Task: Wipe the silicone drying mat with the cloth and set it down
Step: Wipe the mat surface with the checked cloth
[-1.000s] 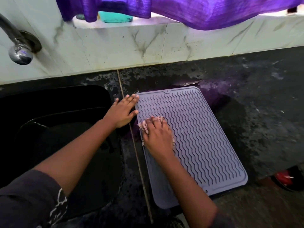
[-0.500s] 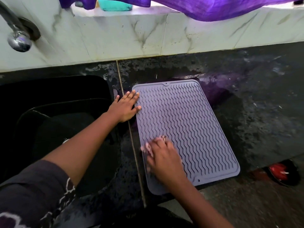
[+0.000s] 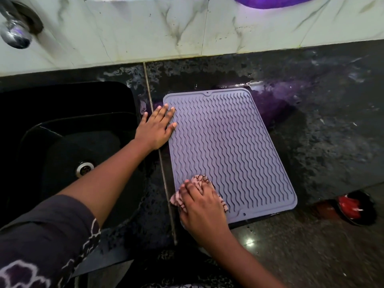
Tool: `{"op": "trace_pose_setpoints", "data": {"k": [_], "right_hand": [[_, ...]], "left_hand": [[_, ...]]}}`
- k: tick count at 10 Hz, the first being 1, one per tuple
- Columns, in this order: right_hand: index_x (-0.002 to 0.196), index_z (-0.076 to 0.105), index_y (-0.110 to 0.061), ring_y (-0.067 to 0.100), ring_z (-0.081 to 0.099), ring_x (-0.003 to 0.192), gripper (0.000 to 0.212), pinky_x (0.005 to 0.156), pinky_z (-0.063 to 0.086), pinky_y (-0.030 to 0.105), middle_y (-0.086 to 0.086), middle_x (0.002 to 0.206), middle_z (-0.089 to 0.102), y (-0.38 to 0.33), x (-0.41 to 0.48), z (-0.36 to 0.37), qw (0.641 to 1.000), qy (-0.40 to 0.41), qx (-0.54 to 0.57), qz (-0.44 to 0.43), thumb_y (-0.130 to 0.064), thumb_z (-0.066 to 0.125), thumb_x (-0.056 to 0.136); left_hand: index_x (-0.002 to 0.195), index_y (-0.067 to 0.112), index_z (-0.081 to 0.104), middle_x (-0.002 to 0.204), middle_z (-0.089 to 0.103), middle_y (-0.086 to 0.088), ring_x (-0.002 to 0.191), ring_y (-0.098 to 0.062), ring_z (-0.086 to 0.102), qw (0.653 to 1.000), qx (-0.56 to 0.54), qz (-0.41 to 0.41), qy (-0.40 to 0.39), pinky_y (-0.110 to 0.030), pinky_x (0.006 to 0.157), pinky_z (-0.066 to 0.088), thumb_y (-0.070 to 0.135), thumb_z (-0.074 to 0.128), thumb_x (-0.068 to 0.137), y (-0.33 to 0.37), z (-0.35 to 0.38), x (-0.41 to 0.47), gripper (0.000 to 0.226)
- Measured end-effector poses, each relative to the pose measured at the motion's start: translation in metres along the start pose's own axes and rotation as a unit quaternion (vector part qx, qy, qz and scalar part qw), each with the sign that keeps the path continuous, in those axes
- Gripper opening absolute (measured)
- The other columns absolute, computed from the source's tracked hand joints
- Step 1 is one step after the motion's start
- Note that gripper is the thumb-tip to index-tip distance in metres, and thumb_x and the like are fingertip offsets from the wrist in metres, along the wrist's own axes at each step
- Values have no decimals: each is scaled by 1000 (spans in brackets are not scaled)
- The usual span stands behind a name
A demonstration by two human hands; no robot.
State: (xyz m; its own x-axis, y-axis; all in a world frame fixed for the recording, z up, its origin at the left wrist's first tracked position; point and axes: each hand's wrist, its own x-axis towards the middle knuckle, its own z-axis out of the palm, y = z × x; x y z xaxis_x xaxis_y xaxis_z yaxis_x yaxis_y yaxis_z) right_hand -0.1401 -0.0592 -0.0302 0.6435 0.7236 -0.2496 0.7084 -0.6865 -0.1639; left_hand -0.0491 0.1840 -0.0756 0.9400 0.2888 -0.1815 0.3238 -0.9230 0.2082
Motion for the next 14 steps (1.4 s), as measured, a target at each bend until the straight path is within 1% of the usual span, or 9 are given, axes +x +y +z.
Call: {"op": "trace_pose_setpoints", "data": {"k": [2, 6, 7, 8, 9, 11, 12, 13, 14], "right_hand": [[141, 35, -18, 33, 31, 133, 55, 106, 27, 48, 3, 146, 39, -5, 42, -13, 996, 40, 73, 7, -43, 28, 92], [125, 57, -17, 32, 59, 110, 56, 91, 47, 45, 2, 129, 59, 0, -53, 17, 999, -44, 12, -23, -45, 41, 79], [146, 24, -21, 34, 22, 139, 70, 110, 18, 48, 1, 155, 22, 15, -51, -7, 989, -113, 47, -86, -58, 38, 88], [148, 6, -28, 30, 5, 141, 82, 112, 12, 49, -3, 157, 5, 31, -34, -36, 966, -201, -16, -162, -47, 55, 86], [145, 20, -25, 30, 31, 126, 78, 101, 33, 45, 6, 142, 33, 27, -22, -38, 968, -144, -93, -185, -24, 65, 82], [129, 45, -19, 23, 36, 126, 66, 114, 5, 49, 3, 128, 51, 31, -16, -47, 978, -168, -21, -119, -44, 70, 74], [128, 48, -21, 20, 40, 125, 64, 115, 0, 42, 1, 122, 56, 46, 12, -81, 989, -120, 62, -55, -48, 68, 73], [113, 55, -16, 20, 53, 108, 43, 103, 32, 36, -1, 97, 60, 51, 76, -115, 984, 65, 161, 44, -39, 67, 79], [102, 53, -13, 24, 63, 85, 30, 71, 46, 33, 6, 93, 67, 48, 161, -130, 953, 243, 169, 69, -34, 65, 84]], "left_hand": [[152, 27, 1, 161, 3, 2, 148, -15, 1, 1000, 11, 8, 28, -45, 118, -2, 50, 19, 99, 17, 0, -22, 61], [152, 29, 5, 161, 2, 8, 148, -13, 1, 998, -18, -36, 46, -45, 118, 0, 49, 17, 100, 28, 20, -42, 57], [152, 29, 4, 161, 2, 8, 148, -13, 0, 998, -19, -38, 47, -45, 118, 0, 49, 16, 100, 29, 19, -44, 57], [152, 29, 4, 161, 2, 8, 148, -12, 1, 998, -19, -39, 48, -44, 118, 0, 49, 16, 99, 29, 20, -44, 58], [152, 30, 4, 161, 2, 8, 148, -12, 1, 998, -20, -40, 50, -44, 118, -1, 50, 15, 99, 29, 20, -43, 58], [152, 27, 14, 160, 11, 6, 147, -14, 9, 997, -48, -23, 63, -43, 117, 7, 46, 24, 100, 25, 16, -42, 56], [145, 23, 37, 151, 37, 1, 138, -20, 33, 991, -76, -9, 113, -43, 107, 28, 33, 39, 99, 16, 1, -32, 47], [140, 19, 45, 144, 47, -2, 132, -25, 42, 986, -74, -12, 148, -43, 102, 36, 27, 49, 95, 2, -12, -15, 45], [143, 20, 40, 151, 38, 3, 140, -20, 32, 987, -85, -19, 131, -42, 110, 29, 31, 48, 96, -11, -17, 7, 49]]}}
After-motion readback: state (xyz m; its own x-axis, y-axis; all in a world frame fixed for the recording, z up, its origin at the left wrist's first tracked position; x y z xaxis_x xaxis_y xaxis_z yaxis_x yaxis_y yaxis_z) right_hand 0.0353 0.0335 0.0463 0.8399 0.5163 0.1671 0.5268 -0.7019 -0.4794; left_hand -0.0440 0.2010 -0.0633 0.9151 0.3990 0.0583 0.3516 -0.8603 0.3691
